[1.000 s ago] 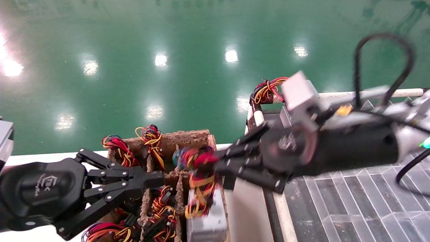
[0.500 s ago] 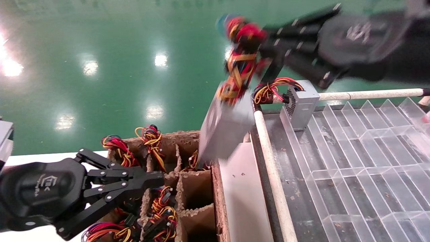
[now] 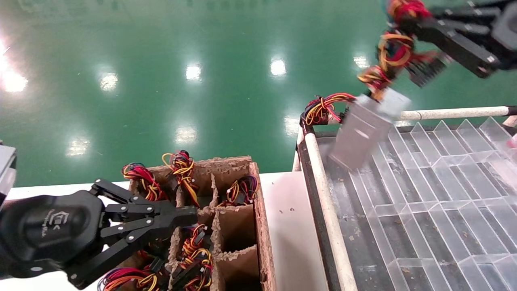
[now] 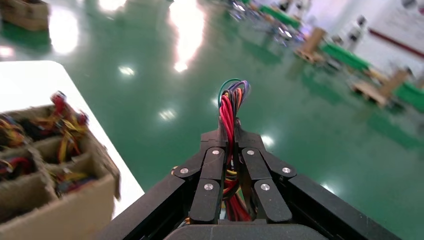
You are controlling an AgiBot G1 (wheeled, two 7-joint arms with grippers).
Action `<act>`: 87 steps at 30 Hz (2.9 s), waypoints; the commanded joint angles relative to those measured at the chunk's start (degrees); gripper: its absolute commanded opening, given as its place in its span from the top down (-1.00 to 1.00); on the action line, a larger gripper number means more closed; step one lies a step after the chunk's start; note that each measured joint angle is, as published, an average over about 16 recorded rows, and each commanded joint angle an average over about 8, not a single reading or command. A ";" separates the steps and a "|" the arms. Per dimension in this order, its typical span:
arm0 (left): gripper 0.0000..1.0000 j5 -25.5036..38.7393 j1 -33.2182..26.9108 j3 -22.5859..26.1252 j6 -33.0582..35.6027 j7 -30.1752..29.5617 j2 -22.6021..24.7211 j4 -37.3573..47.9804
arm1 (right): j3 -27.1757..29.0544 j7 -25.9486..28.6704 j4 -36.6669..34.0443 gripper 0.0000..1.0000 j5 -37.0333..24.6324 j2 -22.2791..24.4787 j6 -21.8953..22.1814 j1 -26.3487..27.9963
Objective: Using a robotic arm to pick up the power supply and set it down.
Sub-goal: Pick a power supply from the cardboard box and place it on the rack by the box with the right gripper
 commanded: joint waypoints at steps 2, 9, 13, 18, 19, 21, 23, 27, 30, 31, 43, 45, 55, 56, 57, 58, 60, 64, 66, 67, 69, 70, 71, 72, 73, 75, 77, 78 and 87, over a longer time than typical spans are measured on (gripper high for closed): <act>1.00 0.00 0.00 0.00 0.00 0.00 0.00 0.00 | -0.48 0.99 0.32 1.00 -0.59 2.57 1.55 -1.04; 1.00 0.00 0.00 0.00 0.00 0.00 0.00 0.00 | -1.87 1.76 0.14 1.00 -2.84 5.92 3.59 -2.84; 1.00 0.00 0.00 0.00 0.00 0.00 0.00 0.00 | -2.46 2.13 0.11 1.00 -4.13 6.69 4.58 -3.34; 1.00 0.00 0.00 0.00 0.00 0.00 0.00 0.00 | -3.08 2.79 0.09 1.00 -5.80 6.75 5.43 -3.56; 1.00 0.00 0.00 0.00 0.00 0.00 0.00 0.00 | -3.19 2.99 0.10 1.00 -6.13 6.68 5.48 -3.54; 1.00 0.00 0.00 0.00 0.00 0.00 0.00 0.00 | -3.42 3.43 0.14 1.00 -6.83 6.51 5.43 -3.46; 1.00 0.00 0.00 0.00 0.00 0.00 0.00 0.00 | -3.63 3.96 0.29 1.00 -7.42 6.21 5.25 -3.32; 1.00 0.00 0.00 0.00 0.00 0.00 0.00 0.00 | -3.77 4.67 0.75 1.00 -7.79 5.08 4.72 -2.97; 1.00 0.00 0.00 0.00 0.00 0.00 0.00 0.00 | -3.69 4.54 0.80 1.00 -7.49 3.77 4.43 -2.77; 1.00 0.00 0.00 0.00 0.00 0.00 0.00 0.00 | -3.63 4.39 0.72 1.00 -7.34 3.25 4.39 -2.72; 1.00 0.00 0.00 0.00 0.00 0.00 0.00 0.00 | -3.36 1.26 -6.23 1.00 -5.38 -4.64 5.30 -3.63; 1.00 0.00 0.00 0.00 0.00 0.00 0.00 0.00 | -3.18 0.34 -8.18 1.00 -4.63 -6.09 5.49 -4.12; 1.00 0.00 0.00 0.00 0.00 0.00 0.00 0.00 | -2.19 -3.37 -16.07 1.00 -2.86 -10.81 6.85 -5.03; 1.00 0.00 0.00 0.00 0.00 0.00 0.00 0.00 | -2.16 -3.43 -16.43 1.00 -2.83 -11.00 6.94 -5.01; 1.00 0.00 0.00 0.00 0.00 0.00 0.00 0.00 | -2.15 -3.48 -16.75 1.00 -2.80 -11.21 6.99 -5.03; 1.00 0.00 0.00 0.00 0.00 0.00 0.00 0.00 | -2.15 -3.51 -17.05 1.00 -2.75 -11.43 7.03 -5.07; 1.00 0.00 0.00 0.00 0.00 0.00 0.00 0.00 | -2.15 -3.63 -17.61 1.00 -2.62 -11.94 7.09 -5.19; 1.00 0.00 0.00 0.00 0.00 0.00 0.00 0.00 | -2.02 -4.29 -18.77 1.00 -2.18 -13.29 7.12 -5.50; 1.00 0.00 0.00 0.00 0.00 0.00 0.00 0.00 | -1.93 -4.87 -19.37 1.00 -1.98 -14.05 6.73 -5.52; 1.00 0.00 0.00 0.00 0.00 0.00 0.00 0.00 | -1.90 -5.23 -19.73 1.00 -1.93 -14.47 6.41 -5.48; 1.00 0.00 0.00 0.01 0.00 0.00 0.00 0.00 | -1.92 -6.01 -20.61 1.00 -2.01 -15.31 5.51 -5.25; 1.00 0.00 0.00 0.01 0.00 0.00 0.00 0.00 | -1.96 -6.40 -21.11 1.00 -2.11 -15.73 4.99 -5.06; 1.00 0.00 0.00 0.01 0.00 0.00 0.00 0.00 | -1.99 -6.79 -21.66 1.00 -2.22 -16.14 4.41 -4.83; 1.00 0.00 0.00 0.01 0.00 0.00 0.00 0.00 | -2.03 -7.16 -22.25 1.00 -2.33 -16.54 3.84 -4.59; 1.00 0.00 0.00 0.01 0.00 0.00 0.00 0.00 | -2.07 -7.51 -22.87 1.00 -2.45 -16.92 3.31 -4.35; 1.00 0.00 0.00 0.01 0.00 0.00 0.00 0.00 | -2.11 -8.12 -24.13 1.00 -2.64 -17.60 2.44 -3.90; 1.00 0.00 0.00 0.01 0.00 0.00 0.00 0.00 | -2.06 -8.66 -25.21 1.00 -2.64 -18.14 1.61 -3.53; 1.00 0.00 0.00 0.01 0.00 0.00 0.00 0.00 | -2.02 -8.94 -25.66 1.00 -2.56 -18.38 1.09 -3.39; 1.00 0.00 0.00 0.01 0.00 0.00 0.00 0.00 | -2.49 -11.94 -31.13 1.00 -2.52 -23.19 -4.53 -2.33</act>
